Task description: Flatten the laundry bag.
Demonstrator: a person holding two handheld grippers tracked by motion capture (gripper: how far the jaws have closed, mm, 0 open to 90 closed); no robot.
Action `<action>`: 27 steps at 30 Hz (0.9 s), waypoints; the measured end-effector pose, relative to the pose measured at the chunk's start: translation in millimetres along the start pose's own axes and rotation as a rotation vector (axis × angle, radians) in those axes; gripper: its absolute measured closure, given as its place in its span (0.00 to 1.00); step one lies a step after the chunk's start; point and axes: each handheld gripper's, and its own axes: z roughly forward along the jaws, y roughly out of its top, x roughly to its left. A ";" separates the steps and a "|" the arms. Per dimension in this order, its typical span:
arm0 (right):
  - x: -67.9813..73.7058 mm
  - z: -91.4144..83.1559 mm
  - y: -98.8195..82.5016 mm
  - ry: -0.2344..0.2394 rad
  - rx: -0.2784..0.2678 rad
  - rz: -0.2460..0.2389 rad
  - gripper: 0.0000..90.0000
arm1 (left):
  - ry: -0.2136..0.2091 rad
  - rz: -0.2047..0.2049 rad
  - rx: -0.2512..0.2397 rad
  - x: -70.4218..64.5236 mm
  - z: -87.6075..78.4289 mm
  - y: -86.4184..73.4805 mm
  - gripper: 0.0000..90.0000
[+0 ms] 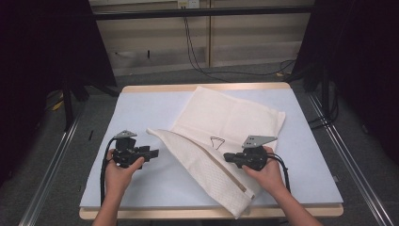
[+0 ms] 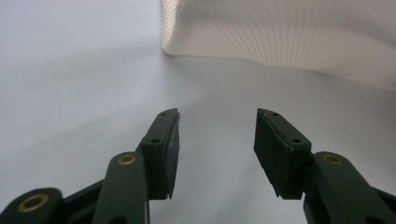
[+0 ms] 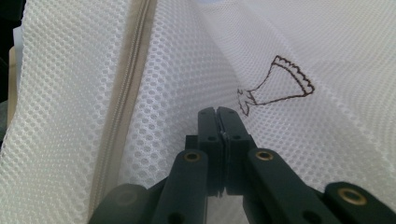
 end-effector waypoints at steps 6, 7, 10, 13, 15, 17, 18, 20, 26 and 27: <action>3.2 3.2 -2.1 0.021 0.014 -0.014 0.97 | 0.039 0.001 -0.005 9.4 -6.1 -0.4 0.54; 3.7 3.4 -2.2 0.022 0.016 -0.016 0.97 | 0.040 0.001 -0.008 10.3 -7.0 -0.3 0.54; 5.9 5.1 -3.1 0.036 0.027 -0.026 0.97 | 0.055 0.003 -0.006 13.5 -9.5 -0.6 0.54; 8.0 7.1 -4.2 0.044 0.046 -0.032 0.97 | 0.065 0.002 -0.005 17.9 -11.0 -1.9 0.55; 9.4 9.4 -5.5 0.051 0.065 -0.040 0.97 | 0.064 -0.018 -0.015 19.7 -11.4 -2.8 0.55; 10.5 11.4 -6.8 0.057 0.082 -0.050 0.97 | 0.073 -0.021 -0.012 24.0 -13.4 -3.7 0.55; 11.3 12.5 -7.5 0.060 0.091 -0.052 0.97 | 0.073 -0.020 -0.009 26.2 -14.6 -4.2 0.55; 11.7 14.8 -8.8 0.063 0.108 -0.060 0.97 | 0.090 -0.022 -0.009 30.0 -17.6 -4.7 0.55; 12.6 20.0 -13.6 0.067 0.158 -0.071 0.99 | 0.100 -0.015 -0.022 38.0 -21.6 -4.5 0.48; 12.4 19.9 -13.3 0.067 0.159 -0.073 0.99 | 0.095 -0.022 -0.022 38.7 -21.9 -4.5 0.47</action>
